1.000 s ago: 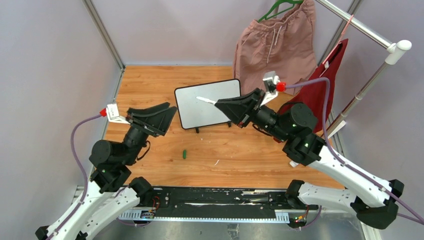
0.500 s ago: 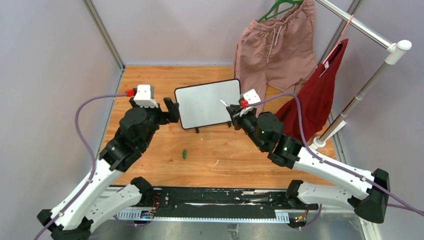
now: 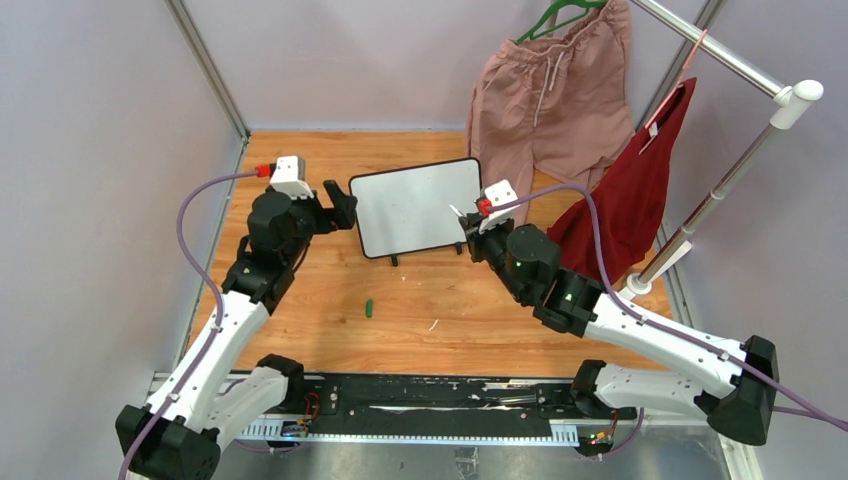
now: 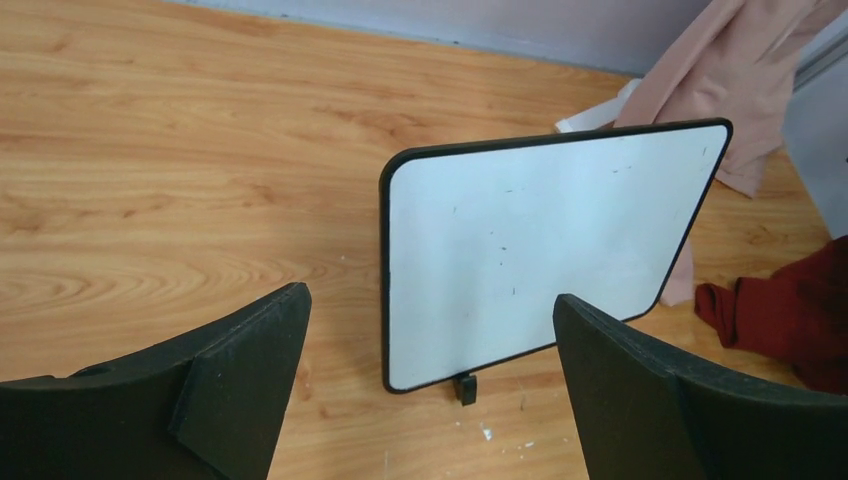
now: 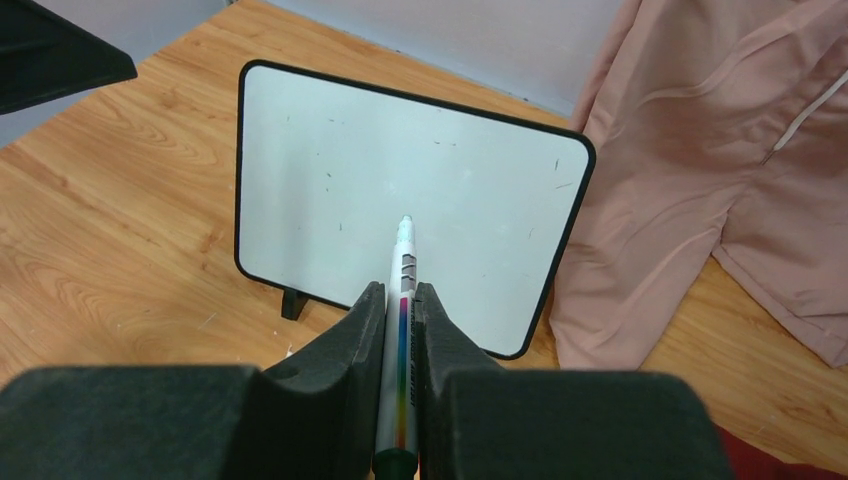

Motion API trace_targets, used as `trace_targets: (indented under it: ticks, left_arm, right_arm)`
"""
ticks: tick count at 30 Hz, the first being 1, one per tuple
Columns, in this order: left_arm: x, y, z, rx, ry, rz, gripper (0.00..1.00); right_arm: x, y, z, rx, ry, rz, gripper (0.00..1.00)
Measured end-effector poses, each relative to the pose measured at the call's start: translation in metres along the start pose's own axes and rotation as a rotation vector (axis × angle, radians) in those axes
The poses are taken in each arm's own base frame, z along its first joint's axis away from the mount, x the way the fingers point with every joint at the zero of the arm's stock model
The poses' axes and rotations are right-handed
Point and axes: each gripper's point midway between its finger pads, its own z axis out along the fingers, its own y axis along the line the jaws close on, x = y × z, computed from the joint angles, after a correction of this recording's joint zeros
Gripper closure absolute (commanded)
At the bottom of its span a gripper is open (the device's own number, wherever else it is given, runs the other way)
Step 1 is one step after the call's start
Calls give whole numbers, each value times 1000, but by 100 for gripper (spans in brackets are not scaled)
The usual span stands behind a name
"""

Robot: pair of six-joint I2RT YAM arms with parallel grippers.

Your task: Write a sentence on the whiteboard

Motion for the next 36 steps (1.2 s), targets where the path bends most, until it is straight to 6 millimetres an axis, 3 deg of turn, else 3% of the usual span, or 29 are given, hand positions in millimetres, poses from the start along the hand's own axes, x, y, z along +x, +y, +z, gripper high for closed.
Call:
trace_targets:
  ticks: [7,14,19,26,33,36]
  left_arm:
    - [22,13,15,-14,-54,3,4]
    - [35,36,41,-61,-17,-102,3]
    - [41,36,54,13,1,-201,3]
    - [41,35,56,160,-61,-352,7]
    - [80,24,70,308,-18,-461,13]
    - [84,25,78,354,-16,-489,15]
  right_arm:
    - [24,5,8,7,74,-19,100]
    - [26,4,10,16,59,-19,100]
    - [24,12,17,-12,34,-36,100]
    - [22,28,26,-71,7,-28,100]
    - [19,40,34,-110,-55,9,100]
    - [23,45,36,-134,-72,11,100]
